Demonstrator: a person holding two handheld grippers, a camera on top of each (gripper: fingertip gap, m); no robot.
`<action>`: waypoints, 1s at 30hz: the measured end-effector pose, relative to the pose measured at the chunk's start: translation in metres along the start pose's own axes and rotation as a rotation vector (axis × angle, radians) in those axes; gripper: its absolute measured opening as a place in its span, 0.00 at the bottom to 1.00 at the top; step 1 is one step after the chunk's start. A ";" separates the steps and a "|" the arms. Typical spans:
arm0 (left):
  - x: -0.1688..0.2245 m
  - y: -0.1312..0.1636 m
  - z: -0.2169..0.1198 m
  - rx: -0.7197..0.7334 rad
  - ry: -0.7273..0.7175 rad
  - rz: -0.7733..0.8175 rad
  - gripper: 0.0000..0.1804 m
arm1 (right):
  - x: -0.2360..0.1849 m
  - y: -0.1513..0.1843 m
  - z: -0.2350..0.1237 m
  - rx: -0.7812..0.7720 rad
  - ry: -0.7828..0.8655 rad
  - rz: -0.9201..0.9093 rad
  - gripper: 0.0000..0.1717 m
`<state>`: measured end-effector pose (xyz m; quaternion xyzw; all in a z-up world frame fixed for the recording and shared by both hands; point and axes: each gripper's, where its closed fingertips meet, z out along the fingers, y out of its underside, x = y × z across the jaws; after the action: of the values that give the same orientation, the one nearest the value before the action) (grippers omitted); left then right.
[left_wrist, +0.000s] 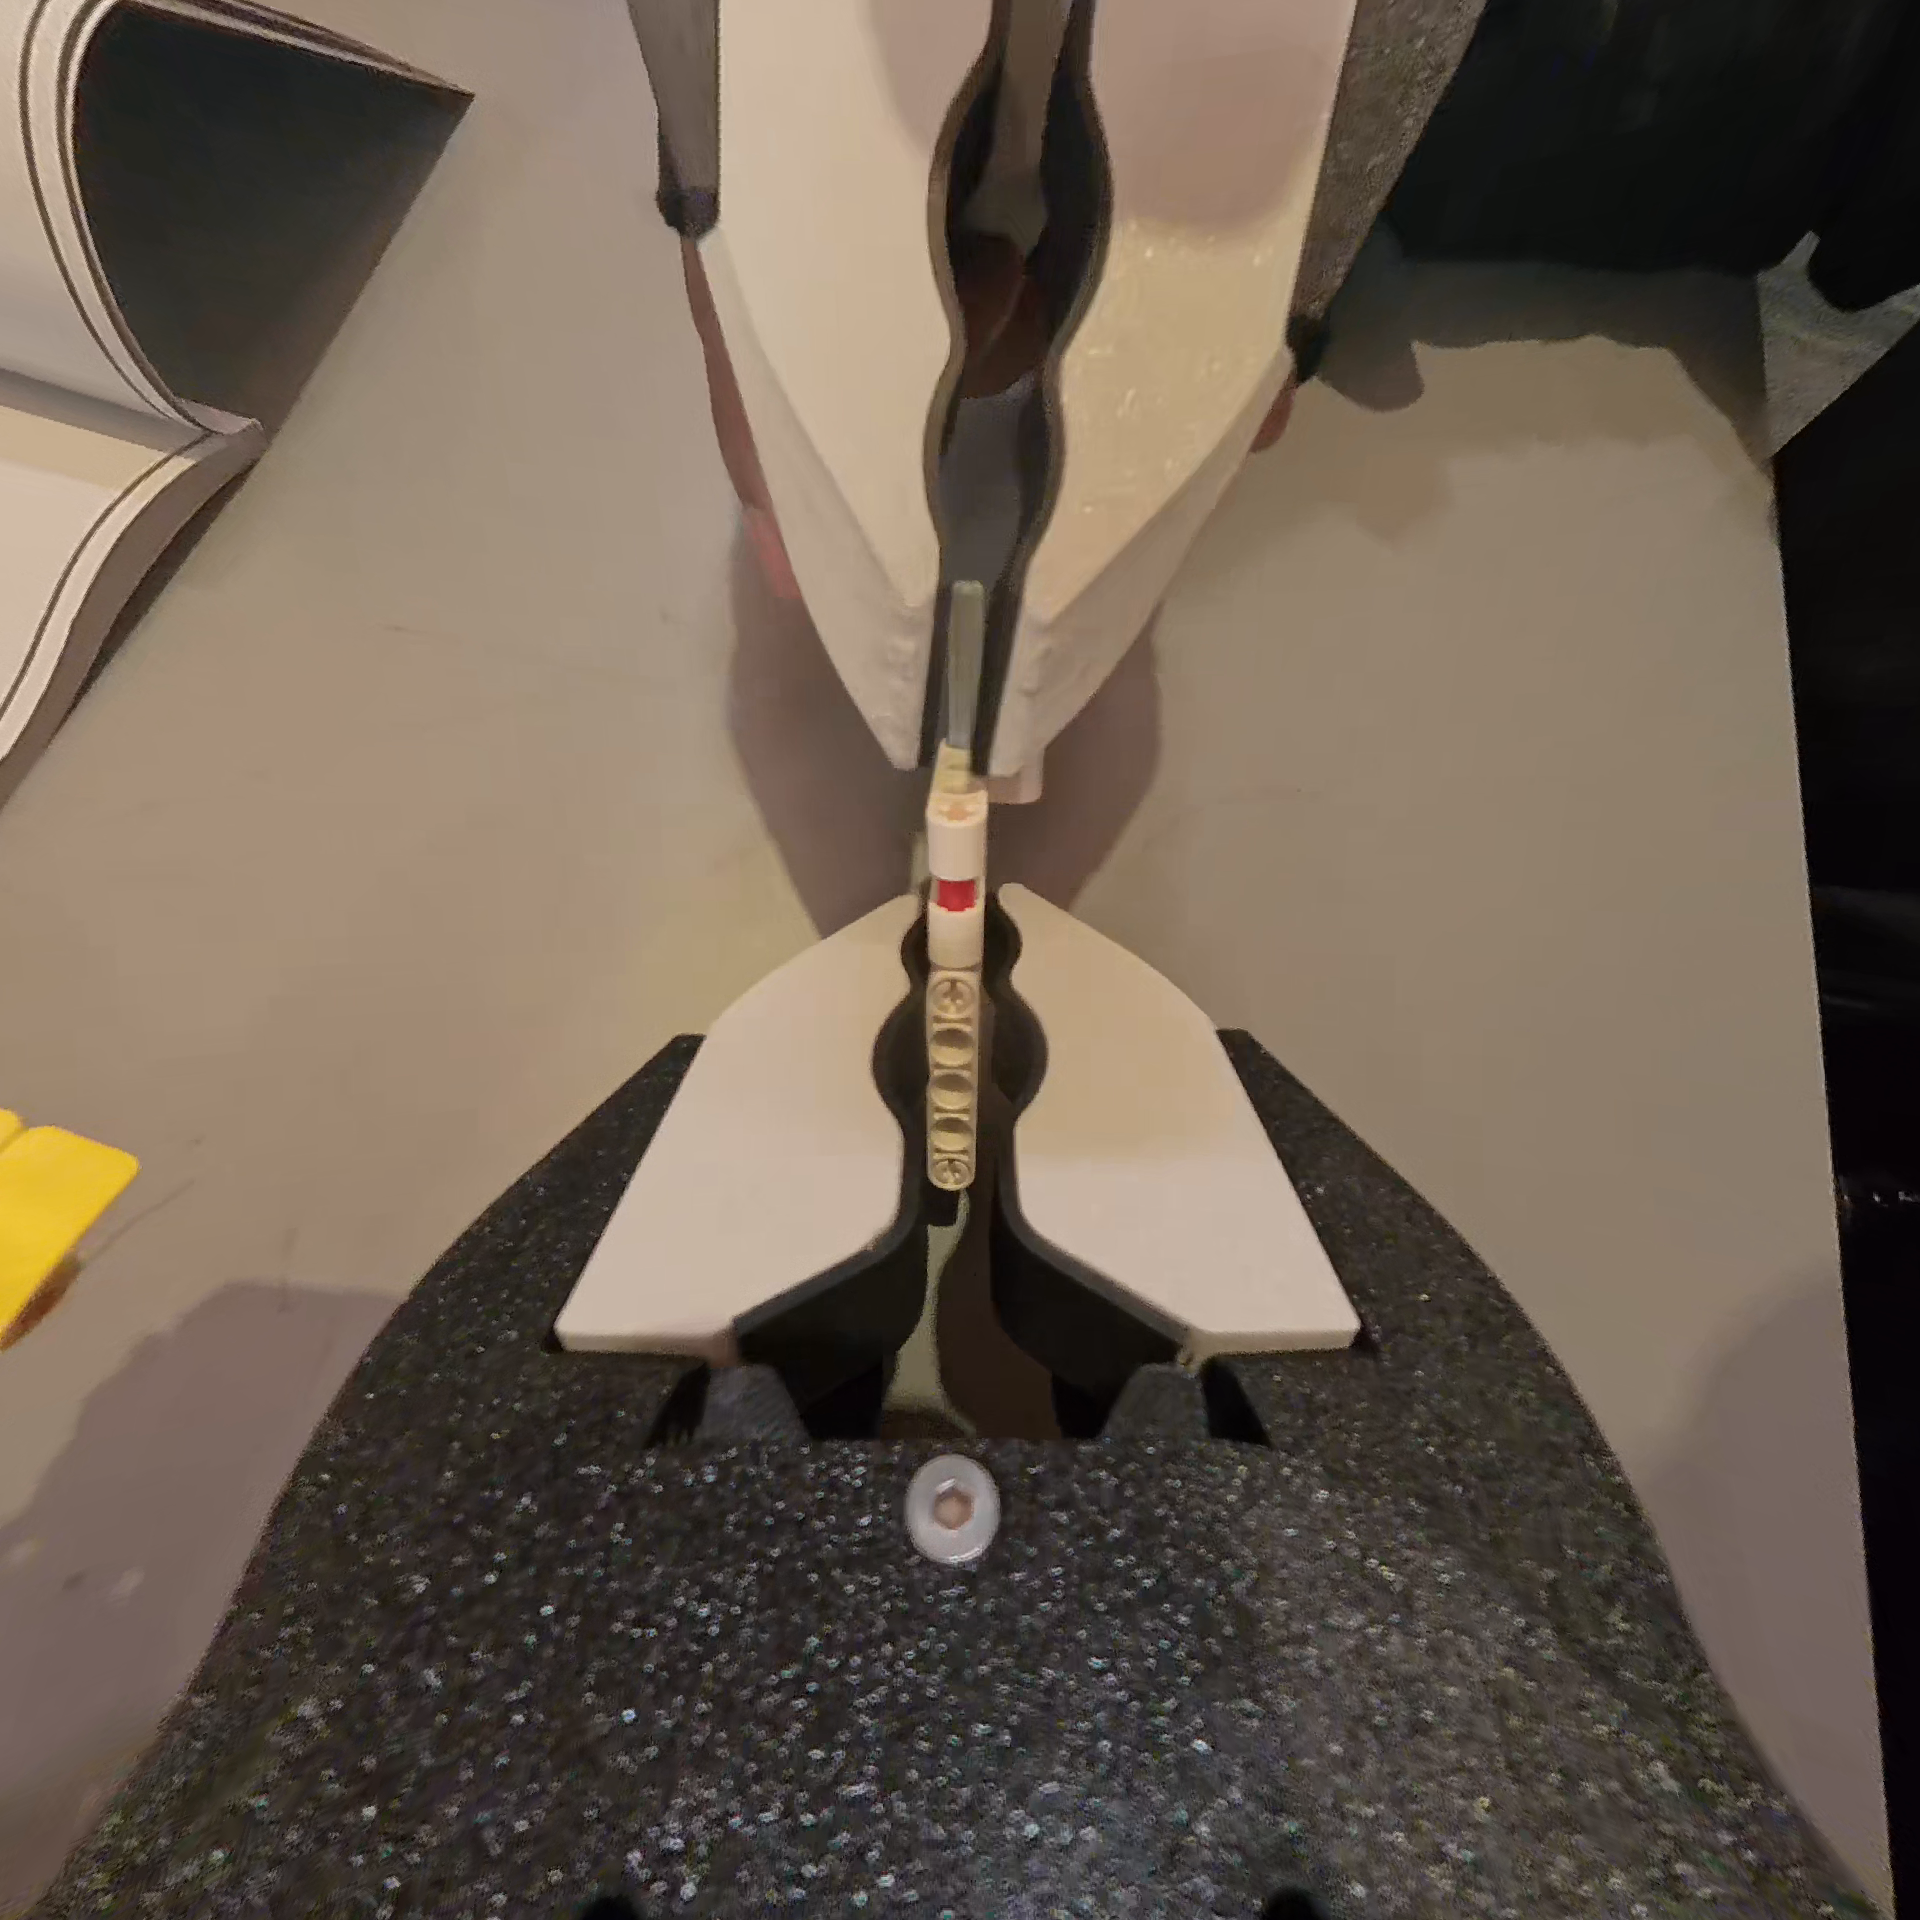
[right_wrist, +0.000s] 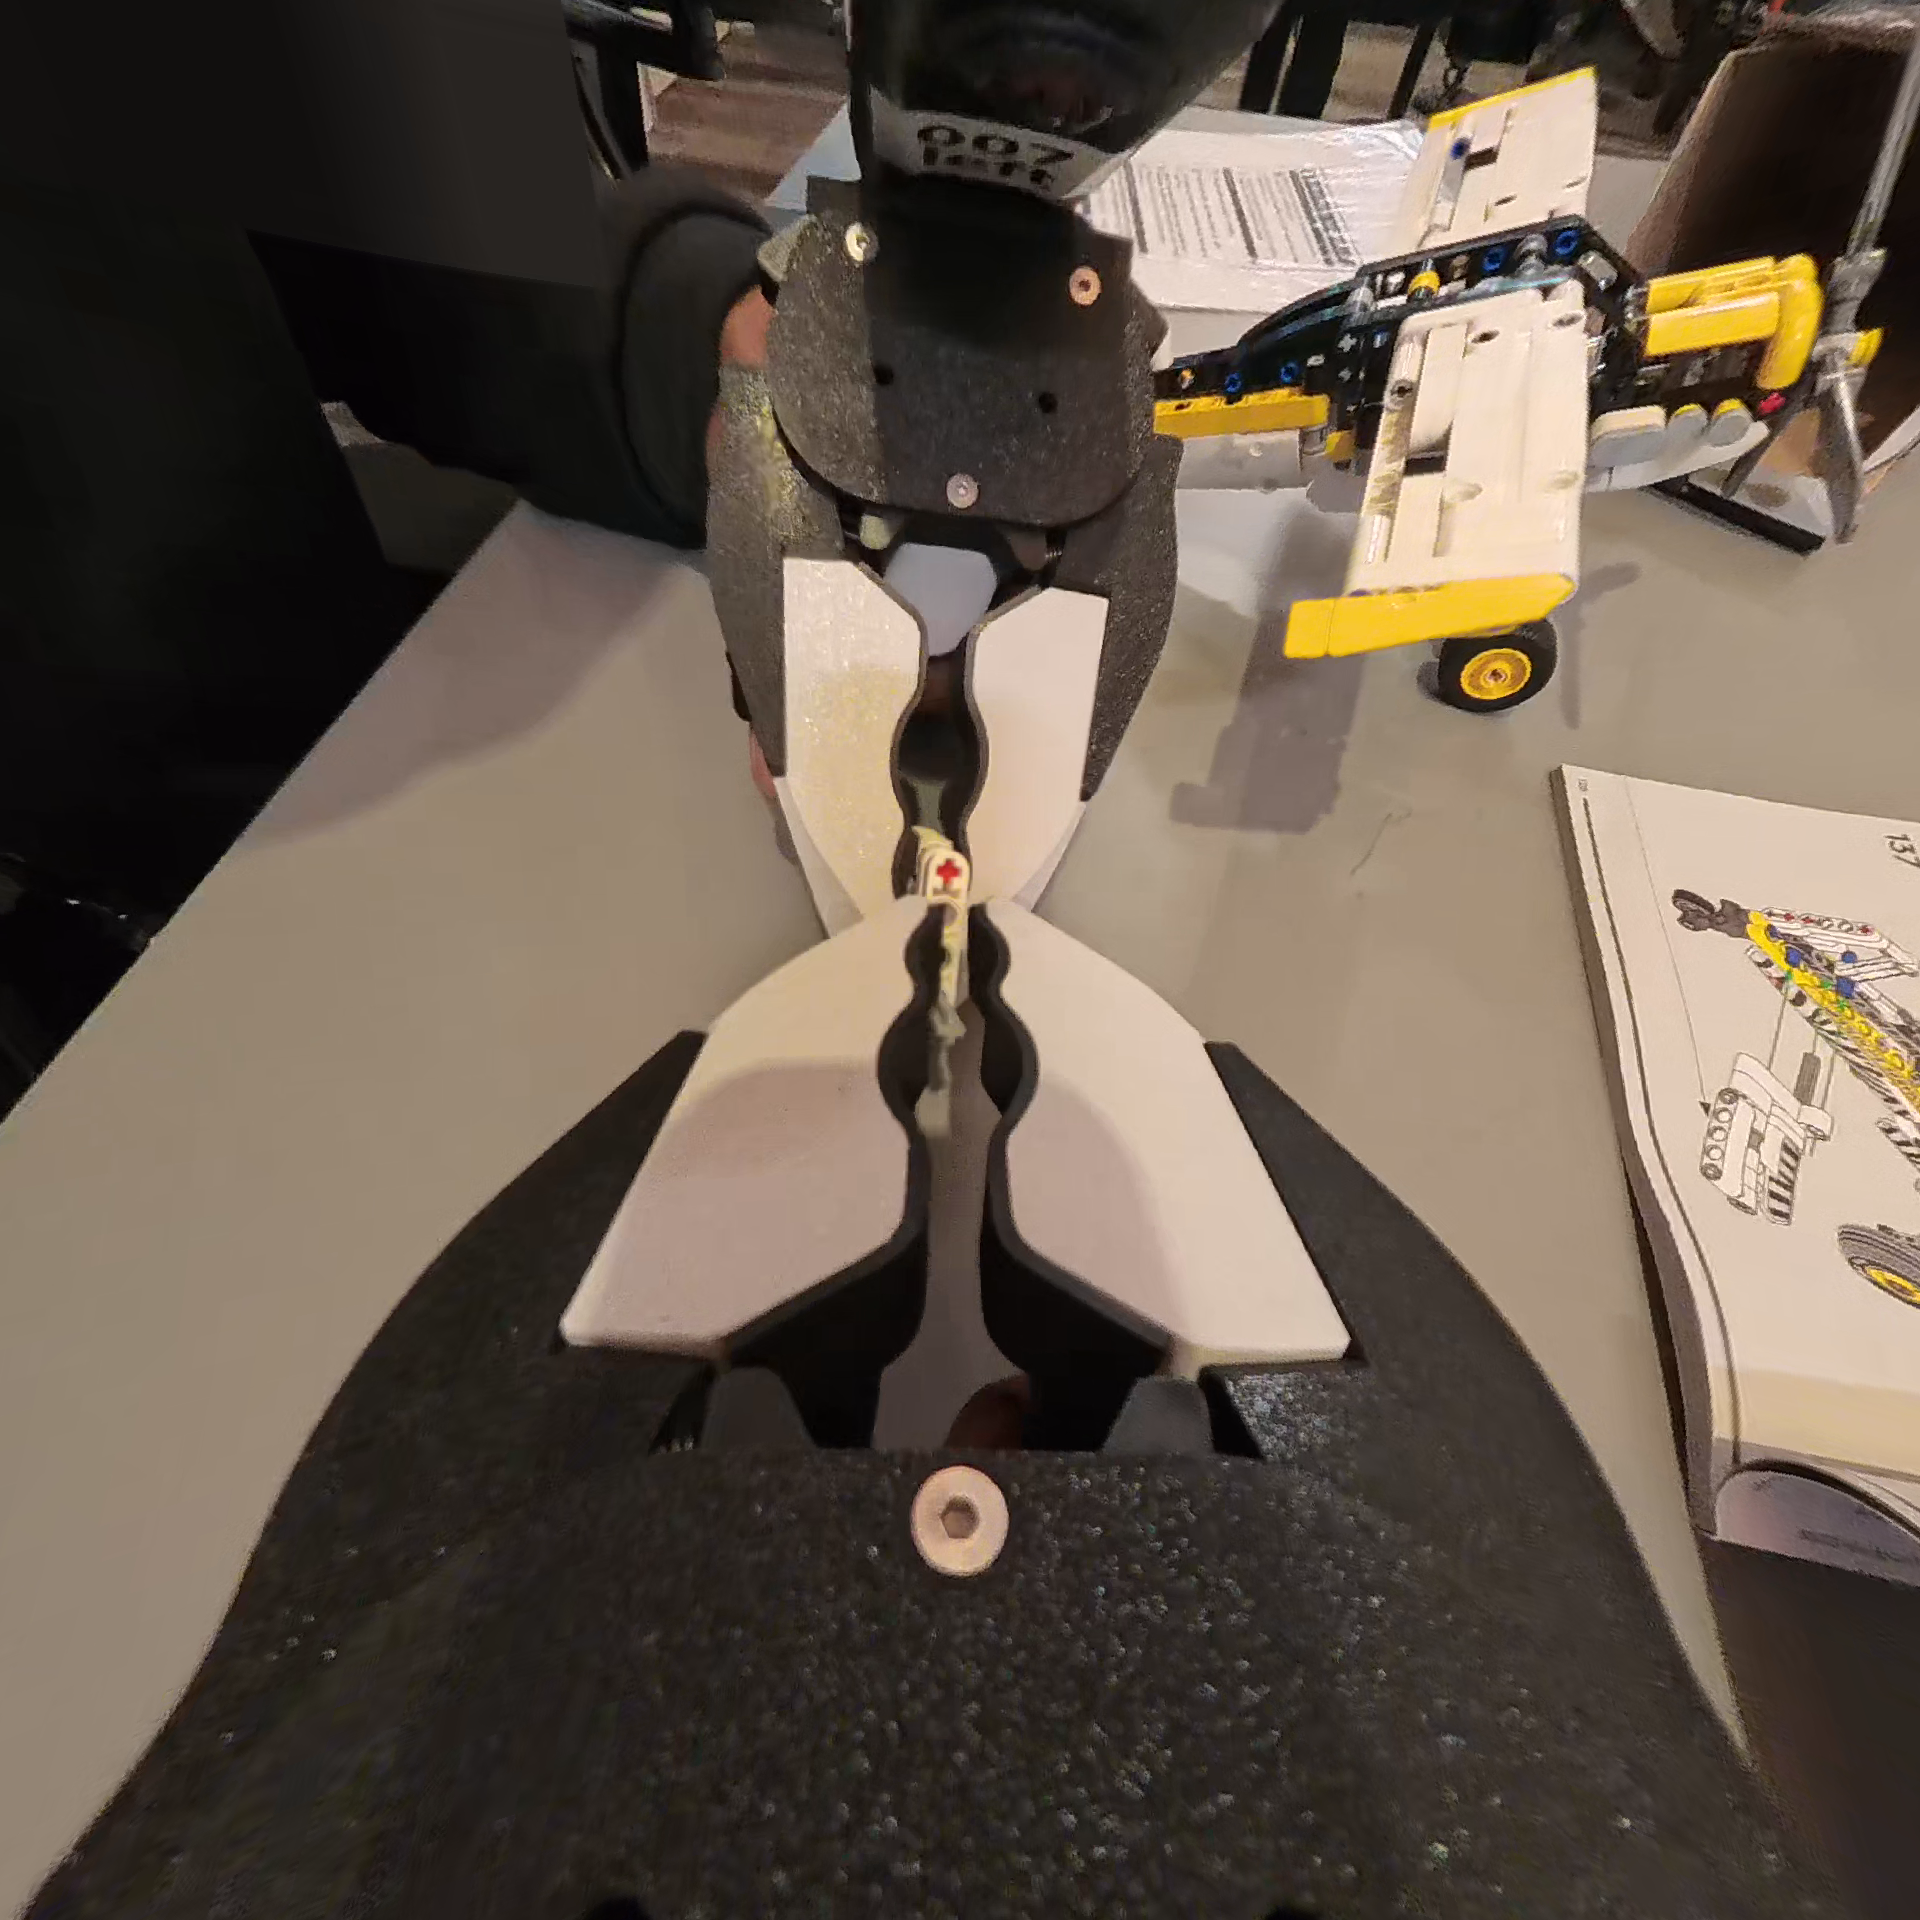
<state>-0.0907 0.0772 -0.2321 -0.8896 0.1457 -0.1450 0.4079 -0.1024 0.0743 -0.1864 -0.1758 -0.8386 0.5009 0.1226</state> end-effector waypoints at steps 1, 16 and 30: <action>0.000 0.001 0.000 -0.008 0.001 0.001 0.04 | -0.001 0.000 0.001 -0.008 -0.003 -0.003 0.03; 0.003 0.007 0.000 -0.092 -0.007 0.026 0.04 | -0.009 0.013 0.009 -0.109 -0.039 -0.043 0.04; -0.008 -0.008 -0.006 0.011 -0.070 0.026 0.04 | 0.000 -0.001 0.005 -0.013 0.000 -0.021 0.04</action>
<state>-0.0990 0.0813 -0.2232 -0.8898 0.1422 -0.1091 0.4197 -0.1042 0.0703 -0.1880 -0.1678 -0.8435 0.4942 0.1270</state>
